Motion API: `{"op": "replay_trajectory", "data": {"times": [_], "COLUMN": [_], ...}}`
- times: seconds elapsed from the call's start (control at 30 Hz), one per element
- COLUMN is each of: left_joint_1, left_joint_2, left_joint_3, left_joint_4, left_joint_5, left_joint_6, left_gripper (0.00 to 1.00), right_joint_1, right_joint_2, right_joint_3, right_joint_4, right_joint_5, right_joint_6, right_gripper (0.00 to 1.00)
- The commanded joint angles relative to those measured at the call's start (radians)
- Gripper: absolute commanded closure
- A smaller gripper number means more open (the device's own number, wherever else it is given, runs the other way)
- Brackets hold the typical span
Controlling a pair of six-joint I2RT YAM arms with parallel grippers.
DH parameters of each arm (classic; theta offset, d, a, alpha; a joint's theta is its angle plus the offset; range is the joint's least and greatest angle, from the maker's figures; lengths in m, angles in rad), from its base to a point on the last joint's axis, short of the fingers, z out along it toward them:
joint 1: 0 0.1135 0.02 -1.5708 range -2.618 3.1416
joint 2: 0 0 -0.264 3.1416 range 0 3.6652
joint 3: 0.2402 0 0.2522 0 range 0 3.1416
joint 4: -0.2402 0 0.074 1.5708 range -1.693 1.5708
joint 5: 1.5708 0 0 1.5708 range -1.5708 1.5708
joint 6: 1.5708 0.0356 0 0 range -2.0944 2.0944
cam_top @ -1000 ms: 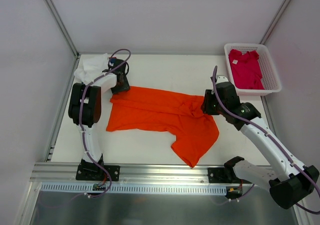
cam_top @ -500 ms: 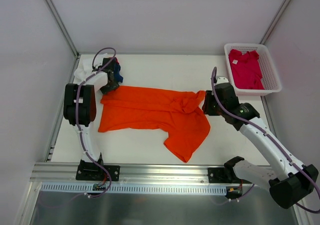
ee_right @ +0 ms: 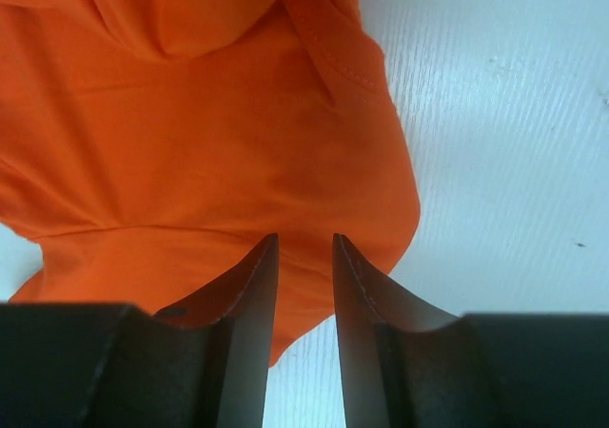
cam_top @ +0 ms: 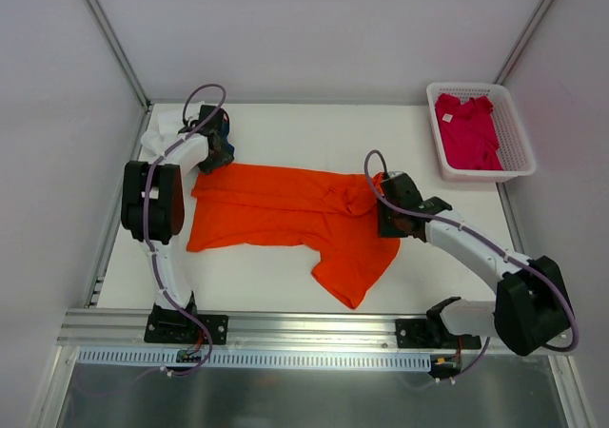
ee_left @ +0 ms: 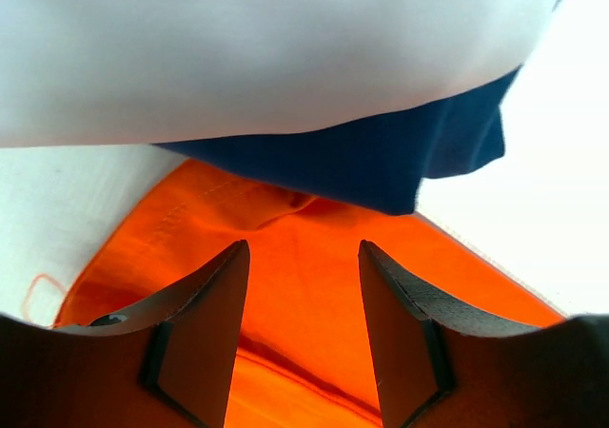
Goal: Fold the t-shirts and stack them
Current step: Fold the tshirt
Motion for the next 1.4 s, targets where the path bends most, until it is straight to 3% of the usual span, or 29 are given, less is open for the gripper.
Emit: {"op": "replay_trajectory", "data": {"times": [0.0, 0.43, 0.97, 1.03, 1.07, 1.2, 1.37], "left_joint_1": [-0.016, -0.041, -0.046, -0.046, -0.046, -0.047, -0.047], "left_joint_2": [0.021, 0.047, 0.062, 0.064, 0.064, 0.068, 0.074], "left_joint_3": [0.045, 0.047, 0.045, 0.047, 0.047, 0.052, 0.055], "left_joint_4": [-0.006, -0.004, -0.001, -0.001, -0.001, 0.0, -0.001], "left_joint_5": [0.028, 0.025, 0.011, 0.013, 0.013, 0.013, 0.005], "left_joint_6": [0.014, 0.017, 0.025, 0.024, 0.025, 0.025, 0.022], "left_gripper": [0.5, 0.5, 0.5, 0.5, 0.5, 0.5, 0.51], "right_joint_1": [-0.004, -0.142, -0.164, -0.164, -0.165, -0.164, -0.164], "right_joint_2": [0.036, 0.261, 0.387, 0.386, 0.384, 0.369, 0.302], "right_joint_3": [0.068, 0.207, 0.238, 0.226, 0.223, 0.193, 0.157], "right_joint_4": [0.06, 0.111, 0.167, 0.169, 0.172, 0.177, 0.161], "right_joint_5": [0.058, 0.02, -0.066, -0.072, -0.077, -0.062, 0.009], "right_joint_6": [-0.047, -0.153, -0.13, -0.128, -0.128, -0.128, -0.084], "right_gripper": [0.68, 0.68, 0.68, 0.72, 0.81, 1.0, 1.0]}}
